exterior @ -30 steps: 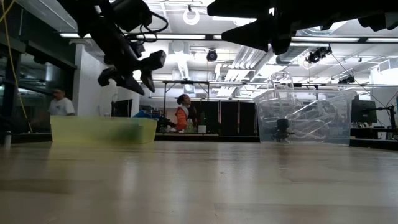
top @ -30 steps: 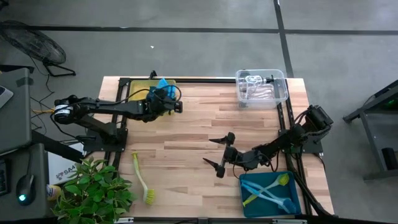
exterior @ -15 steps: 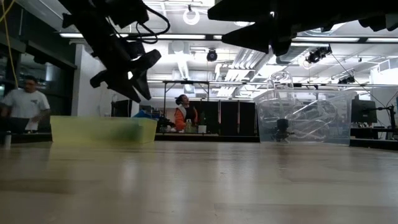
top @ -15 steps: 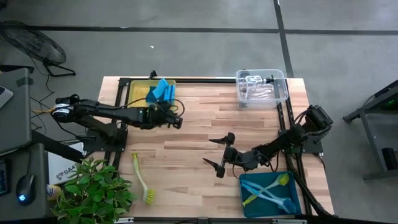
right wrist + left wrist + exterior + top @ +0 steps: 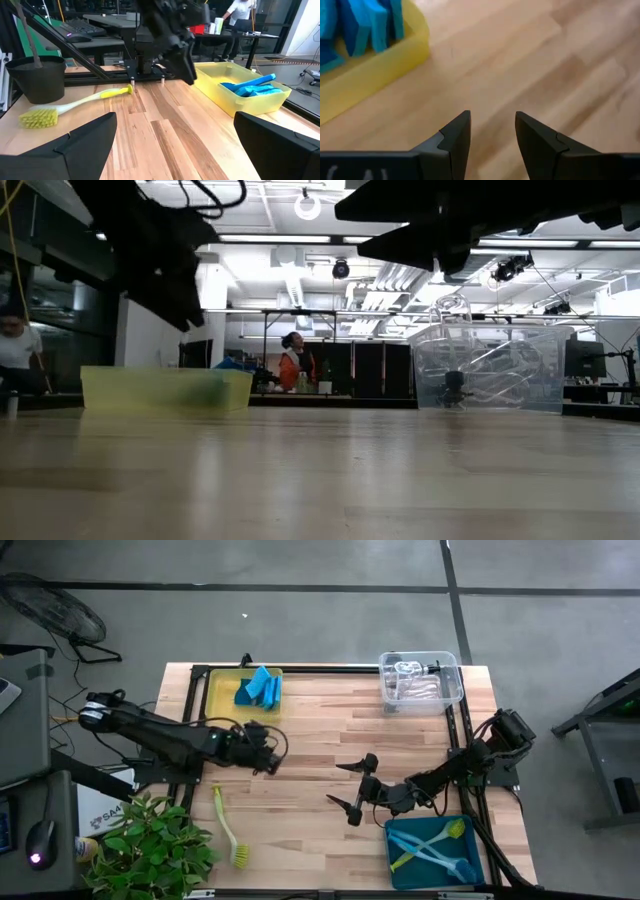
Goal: Pick & Place Kitchen Sink Supplies
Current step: Put the yellow dish brush into the blue bin
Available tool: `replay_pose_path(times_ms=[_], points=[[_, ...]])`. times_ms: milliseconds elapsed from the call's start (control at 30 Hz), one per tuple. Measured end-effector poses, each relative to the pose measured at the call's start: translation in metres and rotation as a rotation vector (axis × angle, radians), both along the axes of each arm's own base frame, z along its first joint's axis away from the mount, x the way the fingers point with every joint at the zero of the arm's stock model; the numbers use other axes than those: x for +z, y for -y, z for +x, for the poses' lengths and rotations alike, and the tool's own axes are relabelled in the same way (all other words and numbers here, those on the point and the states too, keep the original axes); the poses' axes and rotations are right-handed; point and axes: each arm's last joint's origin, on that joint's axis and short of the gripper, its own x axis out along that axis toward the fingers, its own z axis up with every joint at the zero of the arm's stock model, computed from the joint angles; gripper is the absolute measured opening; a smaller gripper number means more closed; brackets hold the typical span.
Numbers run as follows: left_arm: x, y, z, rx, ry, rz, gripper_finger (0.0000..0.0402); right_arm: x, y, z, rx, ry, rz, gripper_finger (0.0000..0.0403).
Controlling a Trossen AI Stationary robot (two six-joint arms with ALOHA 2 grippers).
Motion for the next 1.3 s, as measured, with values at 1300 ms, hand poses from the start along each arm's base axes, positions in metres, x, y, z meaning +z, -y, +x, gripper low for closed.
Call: replay_pose_path(times_ms=[1300], points=[[-0.032,0.102,-0.037,-1.35,-0.748,-0.221,0.0152,-0.001,0.0,0.0,0.003,-0.007,-0.005,0.0397]])
